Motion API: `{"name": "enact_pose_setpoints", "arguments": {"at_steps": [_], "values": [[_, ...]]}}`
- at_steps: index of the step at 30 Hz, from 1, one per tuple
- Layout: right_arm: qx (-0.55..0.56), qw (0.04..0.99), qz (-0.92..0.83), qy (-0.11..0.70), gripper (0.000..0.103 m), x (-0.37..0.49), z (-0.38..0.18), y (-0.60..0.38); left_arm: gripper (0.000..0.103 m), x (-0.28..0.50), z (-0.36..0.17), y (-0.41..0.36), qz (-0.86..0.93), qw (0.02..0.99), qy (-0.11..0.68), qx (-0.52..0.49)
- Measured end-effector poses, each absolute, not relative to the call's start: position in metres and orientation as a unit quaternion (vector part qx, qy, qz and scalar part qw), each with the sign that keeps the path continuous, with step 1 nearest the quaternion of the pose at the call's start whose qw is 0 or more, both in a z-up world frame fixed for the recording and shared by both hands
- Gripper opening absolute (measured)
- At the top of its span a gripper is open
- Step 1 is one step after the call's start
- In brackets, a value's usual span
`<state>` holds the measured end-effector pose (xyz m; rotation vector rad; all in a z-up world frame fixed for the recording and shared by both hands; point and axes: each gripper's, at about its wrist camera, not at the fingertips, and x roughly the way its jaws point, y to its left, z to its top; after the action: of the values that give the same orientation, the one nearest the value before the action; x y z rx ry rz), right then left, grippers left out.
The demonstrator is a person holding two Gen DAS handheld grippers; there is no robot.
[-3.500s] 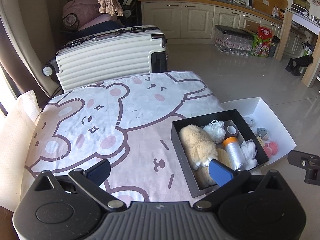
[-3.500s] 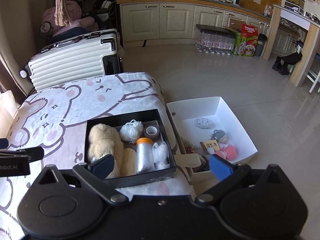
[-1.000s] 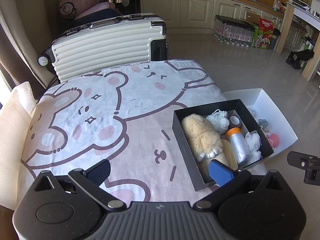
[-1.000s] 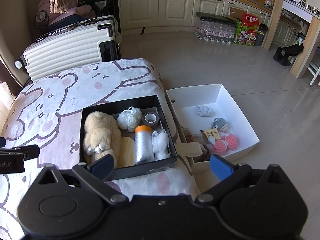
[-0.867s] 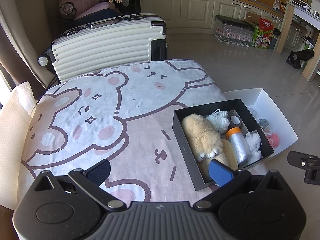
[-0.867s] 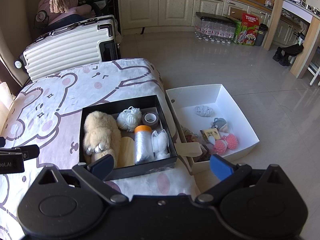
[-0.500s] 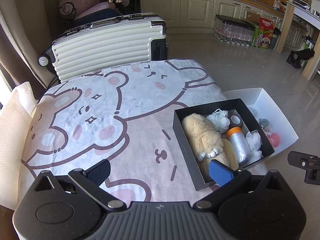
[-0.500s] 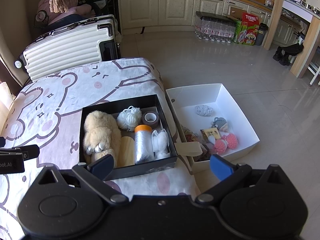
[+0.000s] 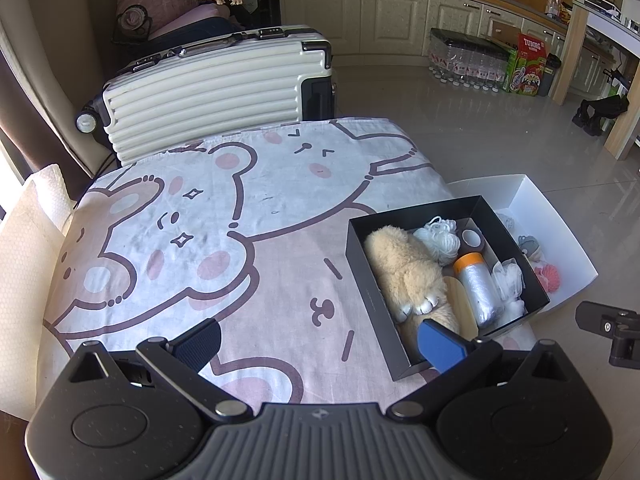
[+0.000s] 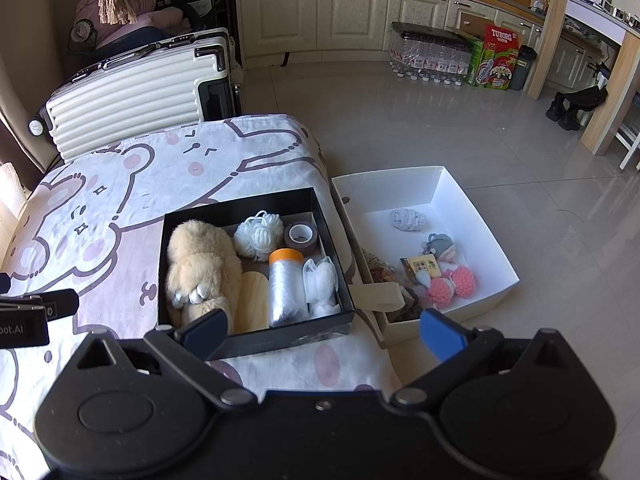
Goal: Organize objects
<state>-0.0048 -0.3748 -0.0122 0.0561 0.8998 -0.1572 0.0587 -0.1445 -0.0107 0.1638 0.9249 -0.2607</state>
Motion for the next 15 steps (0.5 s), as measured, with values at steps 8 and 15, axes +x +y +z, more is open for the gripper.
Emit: {"name": "enact_pose_setpoints", "arguments": {"at_steps": [8, 15], "values": [[0.027, 0.897, -0.076, 0.435, 0.103, -0.0047, -0.0120, -0.3747, 0.103, 0.0585, -0.0116, -0.1438, -0.126, 0.884, 0.444, 0.080], [0.027, 0.897, -0.076, 0.435, 0.103, -0.0062, -0.0142, -0.3738, 0.103, 0.0584, -0.0114, -0.1441, -0.126, 0.883, 0.444, 0.080]]}}
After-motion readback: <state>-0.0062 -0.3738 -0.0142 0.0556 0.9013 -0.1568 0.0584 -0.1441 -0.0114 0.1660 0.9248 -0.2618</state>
